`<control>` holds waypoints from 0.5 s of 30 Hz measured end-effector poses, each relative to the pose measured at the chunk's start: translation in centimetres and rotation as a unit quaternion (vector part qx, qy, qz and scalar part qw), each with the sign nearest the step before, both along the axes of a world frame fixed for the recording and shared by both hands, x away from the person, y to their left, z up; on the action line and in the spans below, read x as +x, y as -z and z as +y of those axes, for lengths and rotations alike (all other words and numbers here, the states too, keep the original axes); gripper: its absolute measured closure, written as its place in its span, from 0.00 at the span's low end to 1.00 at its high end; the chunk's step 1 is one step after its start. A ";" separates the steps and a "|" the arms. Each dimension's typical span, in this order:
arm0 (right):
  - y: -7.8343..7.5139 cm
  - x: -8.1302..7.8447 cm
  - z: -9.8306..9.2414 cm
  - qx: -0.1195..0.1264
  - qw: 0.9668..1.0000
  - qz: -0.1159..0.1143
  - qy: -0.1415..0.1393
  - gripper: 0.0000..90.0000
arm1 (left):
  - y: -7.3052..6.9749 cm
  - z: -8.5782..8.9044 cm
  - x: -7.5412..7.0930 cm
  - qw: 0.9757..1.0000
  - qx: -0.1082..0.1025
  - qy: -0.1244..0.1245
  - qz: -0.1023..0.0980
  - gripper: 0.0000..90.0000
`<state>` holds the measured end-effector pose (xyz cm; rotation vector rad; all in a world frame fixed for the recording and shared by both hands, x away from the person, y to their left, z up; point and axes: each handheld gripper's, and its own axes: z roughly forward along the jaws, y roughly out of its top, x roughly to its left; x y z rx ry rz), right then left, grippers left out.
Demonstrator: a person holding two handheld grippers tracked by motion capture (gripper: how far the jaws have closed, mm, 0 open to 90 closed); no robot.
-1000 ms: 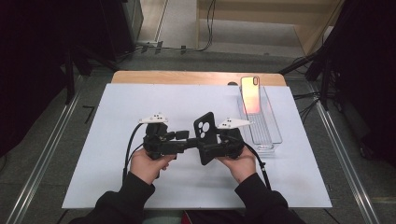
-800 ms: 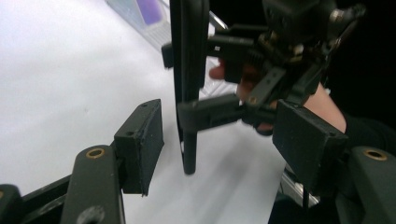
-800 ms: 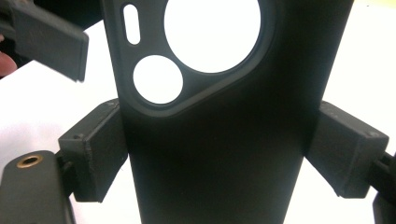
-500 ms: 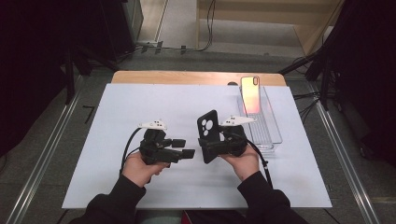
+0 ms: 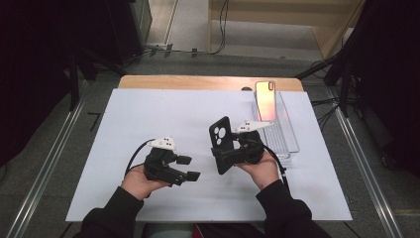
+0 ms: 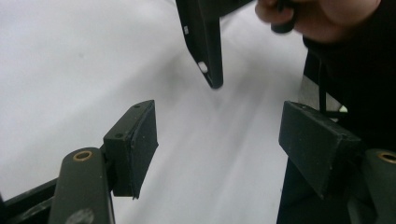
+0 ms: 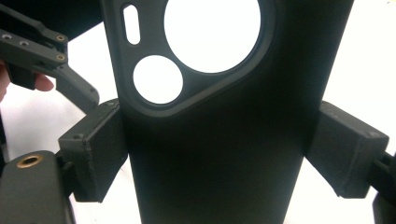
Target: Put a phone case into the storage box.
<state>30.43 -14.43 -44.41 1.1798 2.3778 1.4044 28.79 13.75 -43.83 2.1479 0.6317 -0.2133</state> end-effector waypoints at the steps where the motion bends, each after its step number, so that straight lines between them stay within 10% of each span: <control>1: 0.0 0.0 0.0 0.002 1.000 0.001 -0.001 0.13 | 0.2 0.1 0.0 1.000 0.004 0.000 0.003 0.31; 15: -1.3 0.0 -0.7 0.013 1.000 0.007 -0.007 0.13 | 1.9 2.4 -0.4 0.999 0.041 -0.007 0.015 0.31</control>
